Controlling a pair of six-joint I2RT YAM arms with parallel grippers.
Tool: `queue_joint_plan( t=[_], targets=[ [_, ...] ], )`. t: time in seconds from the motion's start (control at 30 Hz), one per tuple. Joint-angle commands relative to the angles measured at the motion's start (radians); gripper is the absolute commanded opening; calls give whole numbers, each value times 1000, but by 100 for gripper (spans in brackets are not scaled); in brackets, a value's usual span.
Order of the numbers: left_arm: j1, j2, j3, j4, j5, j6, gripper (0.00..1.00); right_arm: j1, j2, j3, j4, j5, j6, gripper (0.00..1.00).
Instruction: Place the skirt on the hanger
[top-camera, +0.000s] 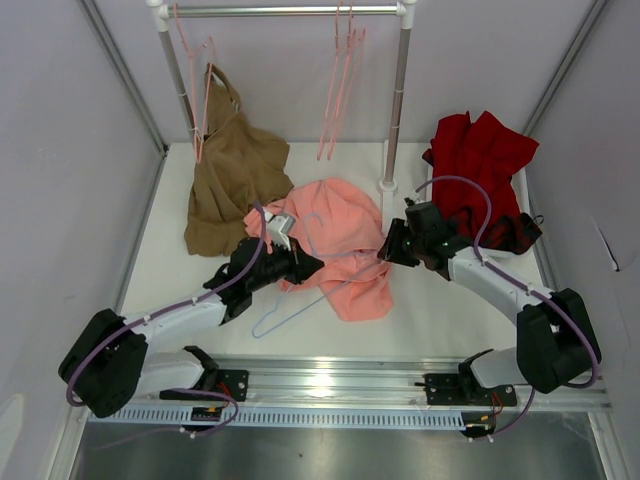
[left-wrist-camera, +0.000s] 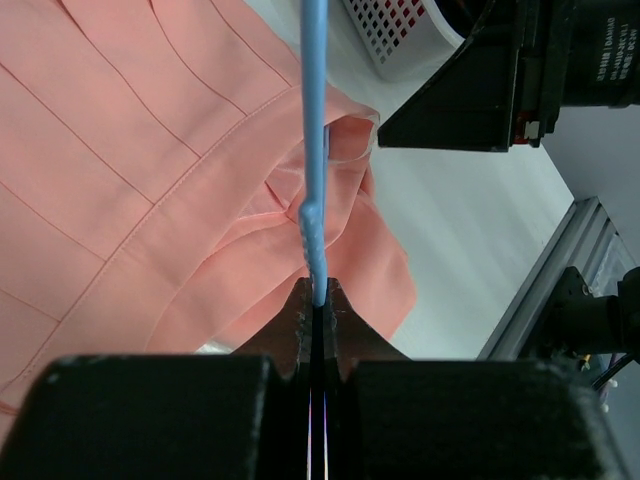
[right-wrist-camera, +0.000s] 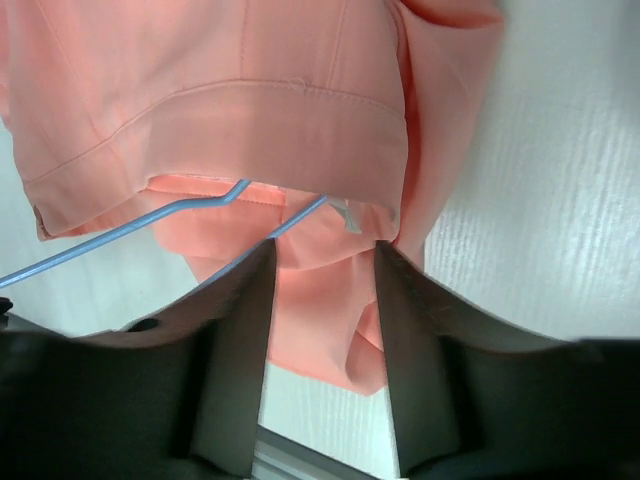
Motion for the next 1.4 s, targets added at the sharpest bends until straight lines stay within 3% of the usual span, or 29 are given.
queue_joint_plan(
  t=[0.0,0.3,0.7,0.73,0.87,1.37],
  targets=[
    [-2,6,-3,70,51,24,0,3,-24,-1,-14,56,15,39],
    [-2,9,-3,85,120,30,0,-12,34,34,-19,79,12,21],
    [-4,2,-6,85,151,36,0,-24,115,63,39,52,47,22],
    [-4,-7,-3,77,154,38,0,-23,114,65,41,52,47,15],
    [-4,-33,2,51,166,51,0,-18,108,70,44,42,32,3],
    [-4,-4,28,116,249,13,0,26,26,74,-54,122,-25,0]
  ],
)
